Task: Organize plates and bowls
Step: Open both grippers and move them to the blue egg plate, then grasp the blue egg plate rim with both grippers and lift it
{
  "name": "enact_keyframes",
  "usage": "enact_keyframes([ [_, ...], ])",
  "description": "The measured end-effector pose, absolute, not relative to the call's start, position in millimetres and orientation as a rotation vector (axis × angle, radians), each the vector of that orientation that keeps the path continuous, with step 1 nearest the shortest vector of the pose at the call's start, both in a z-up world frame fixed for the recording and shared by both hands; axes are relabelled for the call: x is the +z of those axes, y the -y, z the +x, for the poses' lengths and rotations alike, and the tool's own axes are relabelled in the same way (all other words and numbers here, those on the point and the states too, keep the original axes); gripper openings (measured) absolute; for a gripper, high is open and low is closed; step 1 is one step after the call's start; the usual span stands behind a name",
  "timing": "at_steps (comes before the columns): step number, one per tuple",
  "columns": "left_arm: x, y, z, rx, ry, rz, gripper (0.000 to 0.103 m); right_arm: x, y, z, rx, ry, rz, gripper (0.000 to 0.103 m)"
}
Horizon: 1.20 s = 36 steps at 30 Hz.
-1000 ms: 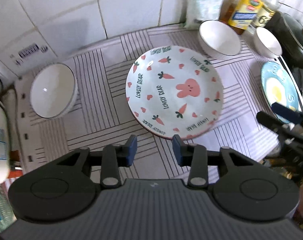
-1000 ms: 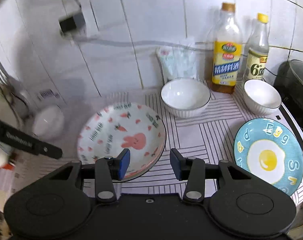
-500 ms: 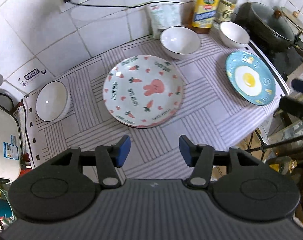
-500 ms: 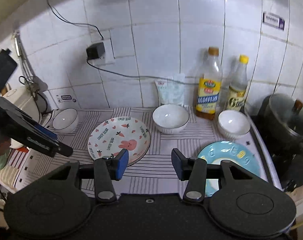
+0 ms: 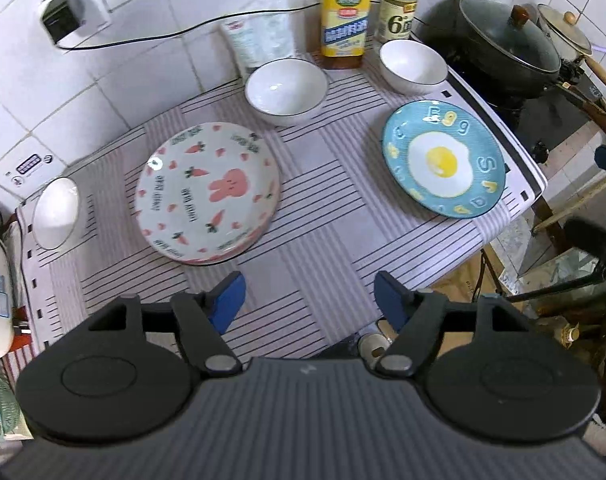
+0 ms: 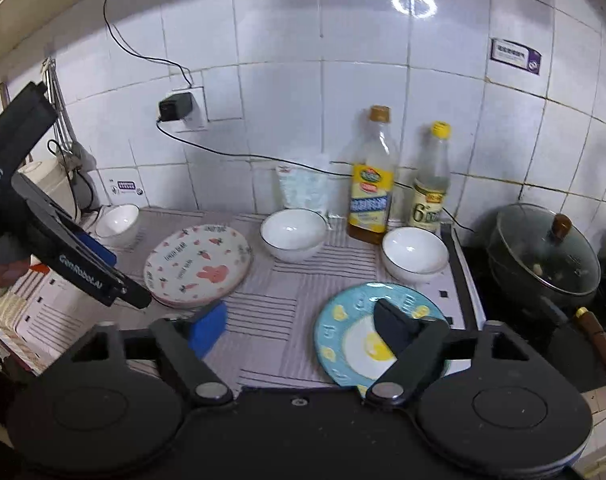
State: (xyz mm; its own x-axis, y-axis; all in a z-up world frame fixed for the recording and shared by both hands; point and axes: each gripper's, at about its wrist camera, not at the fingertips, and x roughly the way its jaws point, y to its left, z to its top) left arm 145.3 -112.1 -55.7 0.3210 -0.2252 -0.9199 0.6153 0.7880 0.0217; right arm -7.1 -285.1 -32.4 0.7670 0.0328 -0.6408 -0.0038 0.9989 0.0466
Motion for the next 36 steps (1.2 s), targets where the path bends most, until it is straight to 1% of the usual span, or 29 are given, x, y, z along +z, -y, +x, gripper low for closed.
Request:
enact_keyframes([
  [3,-64,133,143,-0.566,-1.123,0.4,0.078,-42,306,-9,0.021,-0.692,0.056,0.087],
  [6,-74,152,141,-0.562,-1.127,0.392,0.085,-59,328,-8,0.019,-0.673,0.067,0.088],
  [10,-91,176,142,-0.548,-1.115,0.362,0.092,-95,362,-7,-0.022,-0.584,0.091,0.089],
  [18,-138,216,154,-0.53,-1.036,0.239,0.093,-193,432,22,-0.066,-0.708,0.273,0.089],
  [21,-166,226,163,-0.522,-1.027,0.186,0.093,-224,448,32,-0.063,-0.744,0.374,0.084],
  [23,-184,232,167,-0.514,-1.018,0.165,0.093,-236,455,35,-0.053,-0.742,0.449,0.083],
  [24,-192,236,169,-0.491,-1.011,0.178,0.09,-239,457,36,-0.054,-0.738,0.476,0.082],
  [26,-204,244,170,-0.45,-0.991,0.199,0.09,-243,458,37,-0.04,-0.719,0.504,0.076],
  [29,-219,249,177,-0.453,-1.058,0.157,0.088,-246,459,42,-0.029,-0.717,0.52,0.065],
  [30,-222,250,179,-0.459,-1.069,0.138,0.086,-248,460,44,-0.028,-0.724,0.52,0.06],
  [31,-226,252,180,-0.462,-1.075,0.126,0.08,-249,462,46,-0.029,-0.731,0.521,0.054],
  [32,-229,254,181,-0.46,-1.084,0.125,0.077,-251,463,47,-0.03,-0.741,0.526,0.051],
  [34,-237,256,185,-0.451,-1.127,0.115,0.056,-254,464,50,-0.039,-0.749,0.535,0.04],
  [35,-240,257,187,-0.444,-1.147,0.099,0.055,-254,465,50,-0.048,-0.748,0.535,0.038],
  [36,-241,256,187,-0.444,-1.15,0.078,0.053,-254,466,49,-0.052,-0.751,0.536,0.033],
])
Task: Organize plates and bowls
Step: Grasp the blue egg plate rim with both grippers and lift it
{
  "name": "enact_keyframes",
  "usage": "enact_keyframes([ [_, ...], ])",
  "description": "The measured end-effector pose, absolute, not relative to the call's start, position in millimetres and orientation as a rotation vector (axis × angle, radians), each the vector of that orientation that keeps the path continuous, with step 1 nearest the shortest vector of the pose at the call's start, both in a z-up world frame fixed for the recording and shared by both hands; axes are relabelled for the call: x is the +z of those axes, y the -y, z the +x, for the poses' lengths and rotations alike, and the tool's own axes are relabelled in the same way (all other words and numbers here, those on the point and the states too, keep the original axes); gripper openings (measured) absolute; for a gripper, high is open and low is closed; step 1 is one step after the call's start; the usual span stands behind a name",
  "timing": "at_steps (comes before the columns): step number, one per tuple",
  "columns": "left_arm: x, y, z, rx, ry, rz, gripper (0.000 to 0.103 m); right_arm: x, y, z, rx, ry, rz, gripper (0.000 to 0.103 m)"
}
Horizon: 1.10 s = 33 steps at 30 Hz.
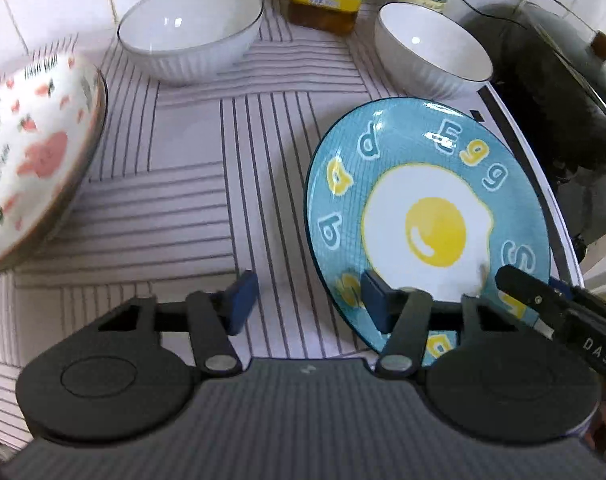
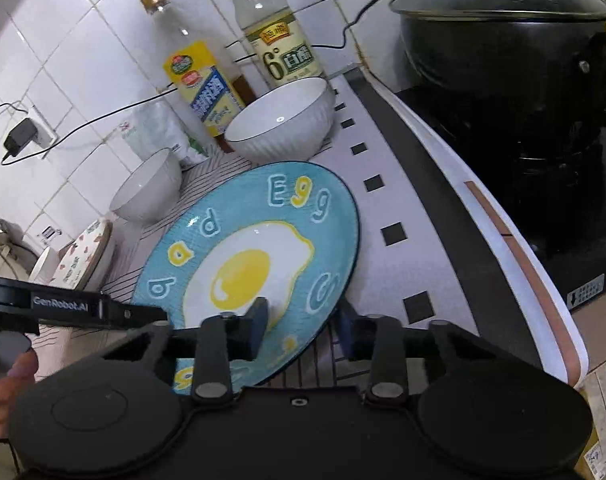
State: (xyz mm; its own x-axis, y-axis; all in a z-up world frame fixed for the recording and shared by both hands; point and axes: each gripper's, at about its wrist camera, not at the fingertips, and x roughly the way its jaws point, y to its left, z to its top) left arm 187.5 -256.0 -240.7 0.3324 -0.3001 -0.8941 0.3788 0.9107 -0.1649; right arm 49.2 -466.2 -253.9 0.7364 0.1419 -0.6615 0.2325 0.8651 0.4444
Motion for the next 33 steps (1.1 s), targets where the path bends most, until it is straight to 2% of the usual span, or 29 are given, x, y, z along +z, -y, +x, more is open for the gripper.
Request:
enact_keyframes([
  [3,-242,258,188,-0.461,-1.139,0.048,0.038,-255,473,48,-0.062,-0.76,0.546,0.02],
  [6,-244,264,188,-0.48,-1.131,0.052,0.03,-259,479,49,-0.072,-0.754,0.608,0.018],
  [19,-228,268,186,-0.484,-1.157,0.117,0.025,-243,474,49,-0.053,-0.785,0.604,0.018],
  [33,-158,211,141,-0.445,-1.101,0.126,0.025,-184,425,28,0.053,-0.787,0.55,0.02],
])
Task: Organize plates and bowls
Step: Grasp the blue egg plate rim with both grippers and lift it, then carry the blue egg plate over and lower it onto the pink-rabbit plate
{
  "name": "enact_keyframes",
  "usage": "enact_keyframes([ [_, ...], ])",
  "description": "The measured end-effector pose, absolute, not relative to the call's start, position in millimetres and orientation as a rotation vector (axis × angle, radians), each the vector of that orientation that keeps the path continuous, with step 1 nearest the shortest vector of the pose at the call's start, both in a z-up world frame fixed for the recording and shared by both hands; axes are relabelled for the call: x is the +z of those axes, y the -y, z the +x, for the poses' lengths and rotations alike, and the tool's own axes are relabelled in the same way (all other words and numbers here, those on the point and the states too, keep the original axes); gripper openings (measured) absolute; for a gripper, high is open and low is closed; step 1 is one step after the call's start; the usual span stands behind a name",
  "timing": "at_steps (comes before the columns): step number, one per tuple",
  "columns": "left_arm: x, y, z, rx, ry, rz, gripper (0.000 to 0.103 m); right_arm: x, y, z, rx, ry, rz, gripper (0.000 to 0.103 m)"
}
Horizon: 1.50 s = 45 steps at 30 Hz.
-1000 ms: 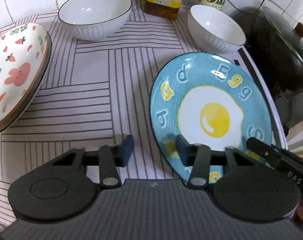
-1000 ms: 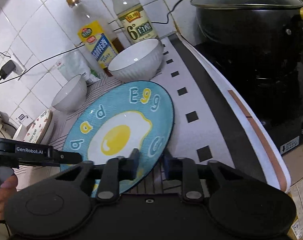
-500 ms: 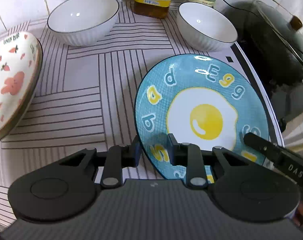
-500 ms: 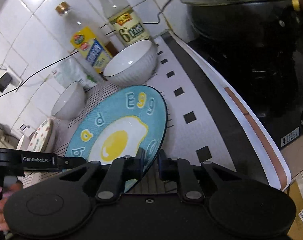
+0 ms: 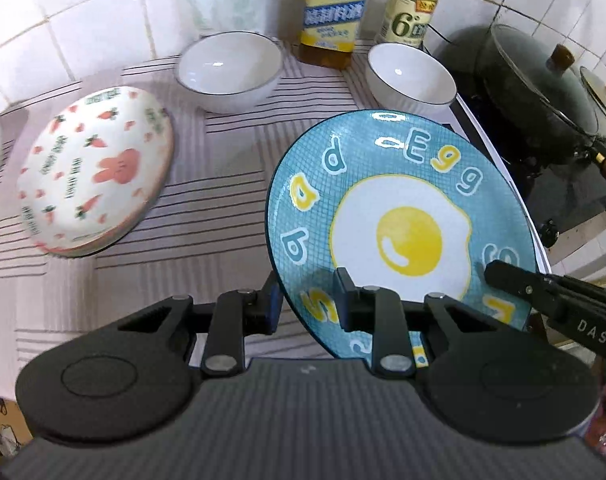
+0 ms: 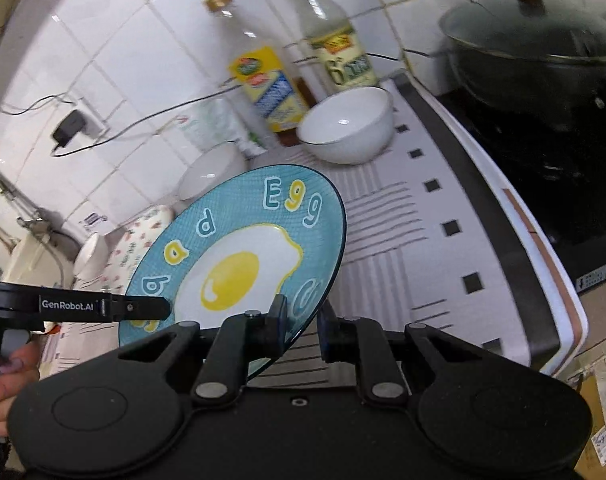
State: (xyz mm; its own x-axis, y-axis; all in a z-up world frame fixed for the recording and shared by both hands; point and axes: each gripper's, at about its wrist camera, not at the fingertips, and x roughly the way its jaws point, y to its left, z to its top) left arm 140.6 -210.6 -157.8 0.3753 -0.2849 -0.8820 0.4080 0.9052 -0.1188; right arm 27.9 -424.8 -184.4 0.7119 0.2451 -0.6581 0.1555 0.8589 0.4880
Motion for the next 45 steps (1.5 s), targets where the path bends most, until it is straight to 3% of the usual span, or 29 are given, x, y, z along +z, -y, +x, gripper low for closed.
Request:
enact_keyframes([
  [23,-80,51,162,-0.345,-1.001,0.026,0.025,-108,296,109,0.276,-0.752,0.415,0.021],
  [45,-148,-29,298,-0.3,-1.208,-0.06,0.026,-175,235,232,0.274,-0.899,0.501,0.021],
])
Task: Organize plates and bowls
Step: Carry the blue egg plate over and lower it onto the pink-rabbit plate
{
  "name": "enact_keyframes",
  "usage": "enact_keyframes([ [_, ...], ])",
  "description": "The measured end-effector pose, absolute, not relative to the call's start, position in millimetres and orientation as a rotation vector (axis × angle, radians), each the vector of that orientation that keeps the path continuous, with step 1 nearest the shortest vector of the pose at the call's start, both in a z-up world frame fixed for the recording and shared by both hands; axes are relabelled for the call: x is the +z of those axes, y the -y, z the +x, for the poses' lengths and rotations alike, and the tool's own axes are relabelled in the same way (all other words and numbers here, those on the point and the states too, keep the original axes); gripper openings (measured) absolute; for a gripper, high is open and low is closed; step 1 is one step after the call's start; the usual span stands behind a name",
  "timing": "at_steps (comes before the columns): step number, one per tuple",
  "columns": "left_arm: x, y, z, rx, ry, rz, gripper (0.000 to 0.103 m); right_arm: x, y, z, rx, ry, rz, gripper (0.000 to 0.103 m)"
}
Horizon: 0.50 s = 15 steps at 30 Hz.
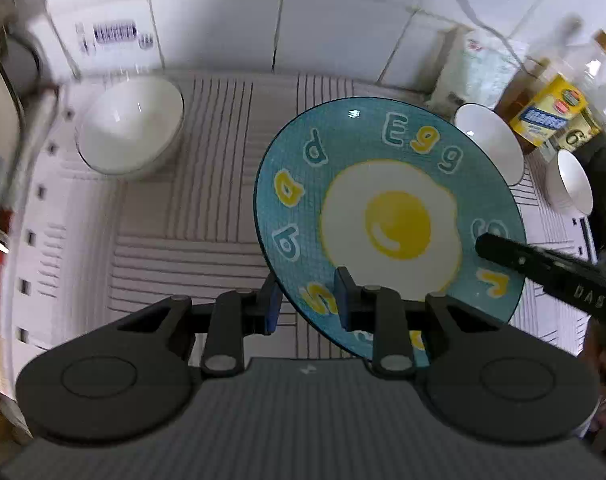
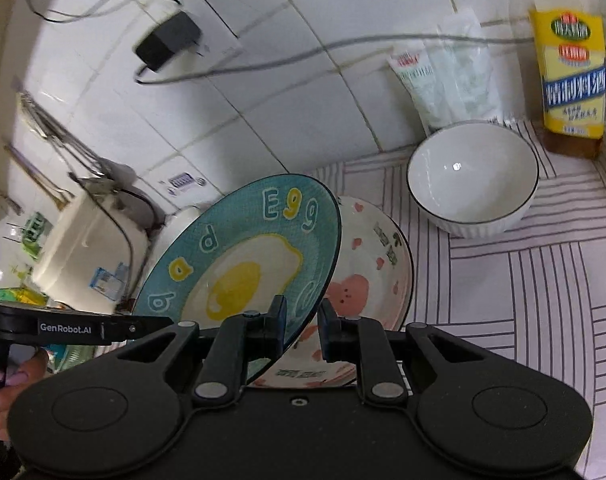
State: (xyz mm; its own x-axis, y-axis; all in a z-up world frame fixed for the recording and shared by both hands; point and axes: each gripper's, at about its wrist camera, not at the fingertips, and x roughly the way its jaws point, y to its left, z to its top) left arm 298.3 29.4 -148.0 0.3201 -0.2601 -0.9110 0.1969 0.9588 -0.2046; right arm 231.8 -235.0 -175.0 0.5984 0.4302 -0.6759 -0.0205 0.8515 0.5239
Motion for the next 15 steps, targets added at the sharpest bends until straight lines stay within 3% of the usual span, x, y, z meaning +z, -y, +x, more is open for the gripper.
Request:
enact_keyframes([
  [15,-192,-23,332,-0.323,-1.335,-0.062,0.026,-205,222,247,0.141,-0.99,0.511,0.02],
])
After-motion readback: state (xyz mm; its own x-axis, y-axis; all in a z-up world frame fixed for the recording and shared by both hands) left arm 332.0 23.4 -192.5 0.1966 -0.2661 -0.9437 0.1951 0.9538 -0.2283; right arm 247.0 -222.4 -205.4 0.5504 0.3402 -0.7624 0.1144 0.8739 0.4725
